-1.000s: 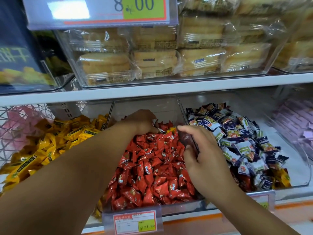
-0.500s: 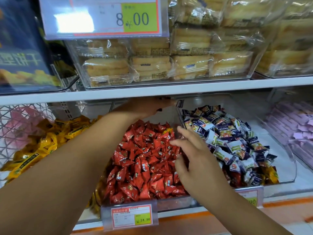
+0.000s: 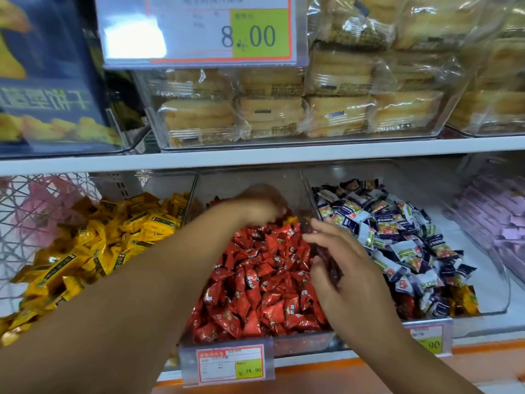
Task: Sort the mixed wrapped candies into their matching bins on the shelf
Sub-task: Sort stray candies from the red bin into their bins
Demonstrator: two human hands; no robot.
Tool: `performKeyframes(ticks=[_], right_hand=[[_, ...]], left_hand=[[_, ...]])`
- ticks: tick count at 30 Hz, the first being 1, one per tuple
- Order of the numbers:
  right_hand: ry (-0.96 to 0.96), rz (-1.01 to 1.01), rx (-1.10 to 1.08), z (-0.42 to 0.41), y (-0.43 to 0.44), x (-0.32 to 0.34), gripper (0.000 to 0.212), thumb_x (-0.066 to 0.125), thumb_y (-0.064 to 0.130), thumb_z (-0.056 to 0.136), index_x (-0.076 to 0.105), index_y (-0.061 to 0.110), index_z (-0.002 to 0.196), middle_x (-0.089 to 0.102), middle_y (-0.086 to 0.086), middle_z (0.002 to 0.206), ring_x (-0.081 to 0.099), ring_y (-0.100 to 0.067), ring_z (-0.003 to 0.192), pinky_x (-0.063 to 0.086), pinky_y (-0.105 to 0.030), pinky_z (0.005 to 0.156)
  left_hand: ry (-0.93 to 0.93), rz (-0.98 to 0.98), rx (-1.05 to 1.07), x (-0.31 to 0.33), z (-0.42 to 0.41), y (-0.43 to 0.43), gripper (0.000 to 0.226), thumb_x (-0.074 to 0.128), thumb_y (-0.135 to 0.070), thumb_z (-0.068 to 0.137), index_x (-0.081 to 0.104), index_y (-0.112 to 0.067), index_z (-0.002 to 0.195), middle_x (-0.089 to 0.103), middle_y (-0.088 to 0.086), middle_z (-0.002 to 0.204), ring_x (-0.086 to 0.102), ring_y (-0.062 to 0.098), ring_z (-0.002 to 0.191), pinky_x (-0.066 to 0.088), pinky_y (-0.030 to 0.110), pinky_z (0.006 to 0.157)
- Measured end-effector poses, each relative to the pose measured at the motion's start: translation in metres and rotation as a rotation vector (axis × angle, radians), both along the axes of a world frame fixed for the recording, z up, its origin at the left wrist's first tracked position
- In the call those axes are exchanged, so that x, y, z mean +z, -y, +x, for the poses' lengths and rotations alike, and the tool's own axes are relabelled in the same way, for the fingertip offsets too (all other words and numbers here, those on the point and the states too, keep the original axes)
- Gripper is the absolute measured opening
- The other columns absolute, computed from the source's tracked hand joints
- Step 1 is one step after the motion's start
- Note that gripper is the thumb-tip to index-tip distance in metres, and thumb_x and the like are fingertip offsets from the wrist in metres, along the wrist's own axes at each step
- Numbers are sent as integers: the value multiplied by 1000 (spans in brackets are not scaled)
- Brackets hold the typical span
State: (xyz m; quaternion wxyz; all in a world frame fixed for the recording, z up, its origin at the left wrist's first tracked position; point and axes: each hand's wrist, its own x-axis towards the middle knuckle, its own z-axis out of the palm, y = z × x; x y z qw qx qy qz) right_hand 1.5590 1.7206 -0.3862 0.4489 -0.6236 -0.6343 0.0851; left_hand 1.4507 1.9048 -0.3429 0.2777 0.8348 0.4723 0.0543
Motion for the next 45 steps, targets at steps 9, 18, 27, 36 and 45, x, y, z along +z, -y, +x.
performKeyframes(ticks=[9,18,27,36,45], right_hand=[[-2,26,-23,-1,-1,-3,34,49,20,84,65,28,114,50,19,136,42,-2,131,44,-40,104],[11,19,-12,-1,1,-3,34,58,5,89,65,24,117,47,20,135,43,-5,130,45,-38,103],[67,4,-45,-5,2,0,34,55,6,89,65,23,117,44,22,131,53,-10,118,46,-29,96],[75,-23,-54,-7,2,1,35,55,7,90,63,23,121,42,23,133,50,-8,123,46,-32,99],[39,24,-52,-1,-1,-8,36,55,10,91,61,25,123,46,19,139,44,-3,130,45,-34,103]], left_hand=[[-107,81,-68,-24,12,0,24,66,-16,89,72,-14,113,68,2,119,62,19,108,45,22,91],[332,-133,120,21,-51,19,5,65,-20,91,67,-21,97,67,-1,100,65,10,92,58,25,79],[517,122,372,55,-145,69,7,71,-24,85,68,-24,91,72,2,101,72,20,82,58,45,82],[-110,417,0,51,-106,68,35,55,-36,96,56,-36,131,53,-11,139,51,11,123,37,20,97],[-195,142,-99,-25,17,2,35,45,-25,102,59,-13,131,55,10,137,52,27,121,40,27,96]])
